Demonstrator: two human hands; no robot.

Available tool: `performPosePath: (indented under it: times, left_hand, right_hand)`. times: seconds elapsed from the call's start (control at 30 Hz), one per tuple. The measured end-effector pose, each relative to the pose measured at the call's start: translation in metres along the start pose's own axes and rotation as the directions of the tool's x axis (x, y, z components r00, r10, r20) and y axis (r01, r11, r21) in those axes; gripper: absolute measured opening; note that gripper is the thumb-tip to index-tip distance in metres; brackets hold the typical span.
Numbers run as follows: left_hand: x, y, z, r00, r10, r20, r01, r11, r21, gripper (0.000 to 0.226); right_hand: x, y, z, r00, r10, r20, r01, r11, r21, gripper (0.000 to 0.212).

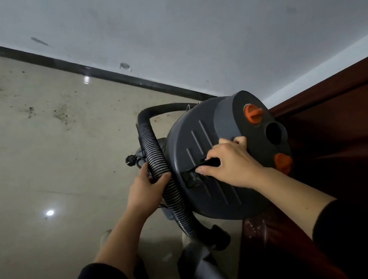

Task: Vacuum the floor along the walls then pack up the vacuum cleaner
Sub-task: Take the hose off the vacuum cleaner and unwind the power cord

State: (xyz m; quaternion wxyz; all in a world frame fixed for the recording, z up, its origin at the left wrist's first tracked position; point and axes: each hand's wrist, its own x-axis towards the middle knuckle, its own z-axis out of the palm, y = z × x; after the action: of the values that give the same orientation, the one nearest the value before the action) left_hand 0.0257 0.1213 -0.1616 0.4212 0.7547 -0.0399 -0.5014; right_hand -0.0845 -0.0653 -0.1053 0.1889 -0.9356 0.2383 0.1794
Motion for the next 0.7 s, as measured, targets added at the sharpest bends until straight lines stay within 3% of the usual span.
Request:
performPosePath:
  times: [0.2, 0.5, 0.63, 0.7]
  left_hand:
    - [-0.034, -0.033, -0.074, 1.000, -0.014, 0.023, 0.015, 0.999, -0.040, 0.036]
    - [-0.077, -0.085, -0.155, 0.984, -0.066, -0.166, 0.037, 0.985, -0.170, 0.026]
    - [-0.080, -0.103, -0.182, 0.944, -0.115, -0.310, 0.042, 0.972, -0.233, 0.037]
    - [-0.079, -0.107, -0.199, 0.902, -0.139, -0.409, 0.077, 0.984, -0.163, 0.059]
  right_hand:
    - [0.008, -0.076, 0.019, 0.989, -0.148, 0.019, 0.148, 0.988, -0.037, 0.045]
    - [0.053, -0.187, 0.033, 0.913, -0.388, 0.125, 0.400, 0.912, -0.090, 0.045]
    - [0.083, -0.236, 0.035, 0.862, -0.477, 0.170, 0.500, 0.856, -0.134, 0.045]
    - [0.099, -0.262, 0.035, 0.842, -0.503, 0.196, 0.533, 0.833, -0.147, 0.045]
